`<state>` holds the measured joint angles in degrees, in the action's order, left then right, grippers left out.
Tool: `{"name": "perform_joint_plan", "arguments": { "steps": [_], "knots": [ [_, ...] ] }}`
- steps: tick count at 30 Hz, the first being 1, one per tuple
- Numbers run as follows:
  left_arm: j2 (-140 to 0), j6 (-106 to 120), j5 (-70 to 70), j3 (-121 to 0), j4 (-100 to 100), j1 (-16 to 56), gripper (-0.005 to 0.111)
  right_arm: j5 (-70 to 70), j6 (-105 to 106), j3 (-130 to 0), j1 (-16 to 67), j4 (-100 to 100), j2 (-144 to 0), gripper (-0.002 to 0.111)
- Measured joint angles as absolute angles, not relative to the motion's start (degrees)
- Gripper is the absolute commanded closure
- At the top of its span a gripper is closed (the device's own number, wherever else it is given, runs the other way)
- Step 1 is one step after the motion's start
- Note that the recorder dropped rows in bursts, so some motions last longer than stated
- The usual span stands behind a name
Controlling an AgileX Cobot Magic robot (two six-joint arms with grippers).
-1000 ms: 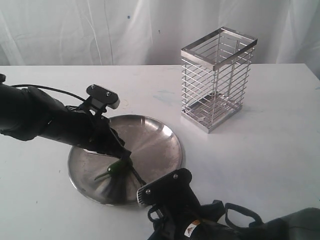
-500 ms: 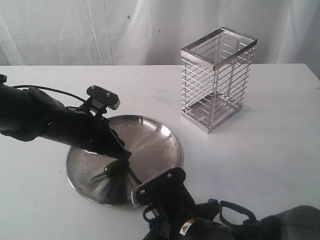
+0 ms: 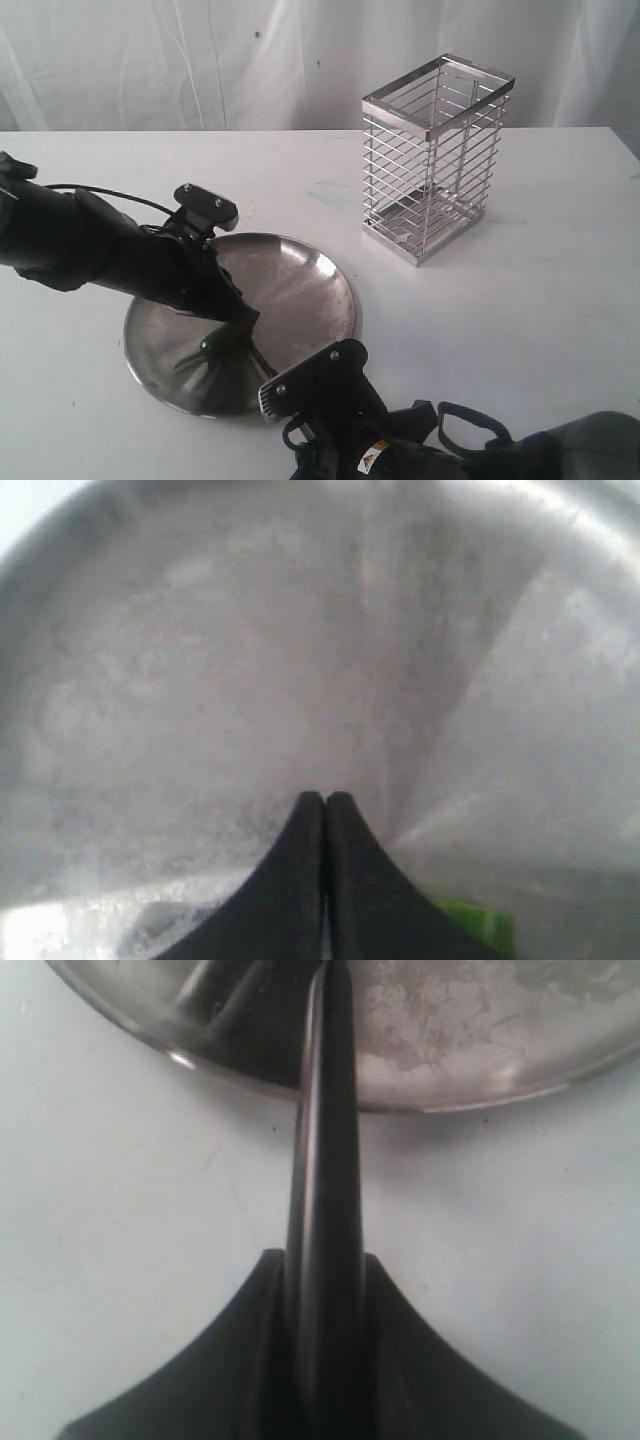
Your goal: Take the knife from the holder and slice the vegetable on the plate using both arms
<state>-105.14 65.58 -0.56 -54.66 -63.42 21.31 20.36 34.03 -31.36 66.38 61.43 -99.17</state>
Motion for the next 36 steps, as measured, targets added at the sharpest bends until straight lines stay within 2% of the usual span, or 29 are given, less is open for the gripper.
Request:
{"name": "perform_joint_plan", "arguments": {
  "steps": [10, 17, 36],
  "knots": [
    [-96.46, 65.58, 6.25, -54.09, -62.02, 21.31, 0.106, 20.26, 34.03, -31.36, 66.38, 61.43, -99.17, 0.108],
    [-96.57, 65.68, 11.24, -51.72, -61.75, 21.31, 0.091, 20.26, 34.03, -31.36, 66.38, 61.43, -99.17, 0.108],
    [-100.33, 65.58, 15.67, -51.72, -61.75, 21.31, 0.091, 20.26, 34.03, -31.36, 66.38, 61.43, -99.17, 0.108]
  ]
}}
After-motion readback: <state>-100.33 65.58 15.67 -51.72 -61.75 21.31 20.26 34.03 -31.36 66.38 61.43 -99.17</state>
